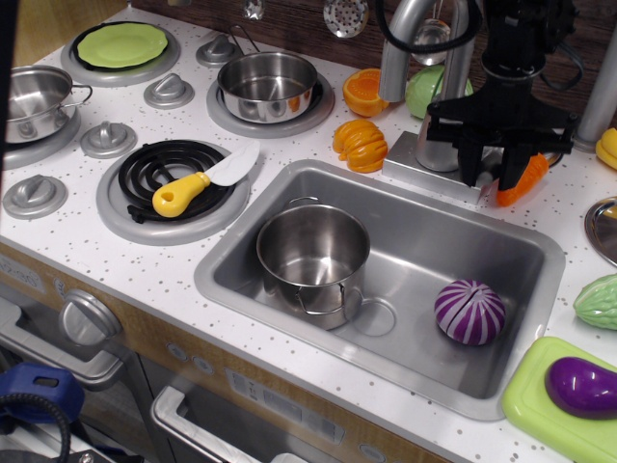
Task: Turn lever vertical to front
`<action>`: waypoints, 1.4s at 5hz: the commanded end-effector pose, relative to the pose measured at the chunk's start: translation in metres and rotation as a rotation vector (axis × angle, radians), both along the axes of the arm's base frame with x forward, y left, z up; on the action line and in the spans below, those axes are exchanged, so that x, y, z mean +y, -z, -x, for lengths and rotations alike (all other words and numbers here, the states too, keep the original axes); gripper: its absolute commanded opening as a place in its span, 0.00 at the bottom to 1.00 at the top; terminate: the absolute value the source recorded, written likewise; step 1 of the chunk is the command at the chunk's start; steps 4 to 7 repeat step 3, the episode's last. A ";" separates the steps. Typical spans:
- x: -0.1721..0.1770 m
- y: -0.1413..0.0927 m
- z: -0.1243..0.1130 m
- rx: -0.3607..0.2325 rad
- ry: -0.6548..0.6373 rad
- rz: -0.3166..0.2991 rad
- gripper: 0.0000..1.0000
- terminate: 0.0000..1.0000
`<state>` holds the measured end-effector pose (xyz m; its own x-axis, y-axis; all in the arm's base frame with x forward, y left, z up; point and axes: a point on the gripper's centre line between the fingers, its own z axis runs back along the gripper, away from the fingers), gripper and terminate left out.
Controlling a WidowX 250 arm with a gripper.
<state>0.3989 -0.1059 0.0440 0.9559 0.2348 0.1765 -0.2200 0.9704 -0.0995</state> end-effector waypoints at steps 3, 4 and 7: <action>-0.017 -0.024 -0.001 0.009 0.010 -0.065 1.00 1.00; -0.017 -0.024 -0.001 0.009 0.010 -0.065 1.00 1.00; -0.017 -0.024 -0.001 0.009 0.010 -0.065 1.00 1.00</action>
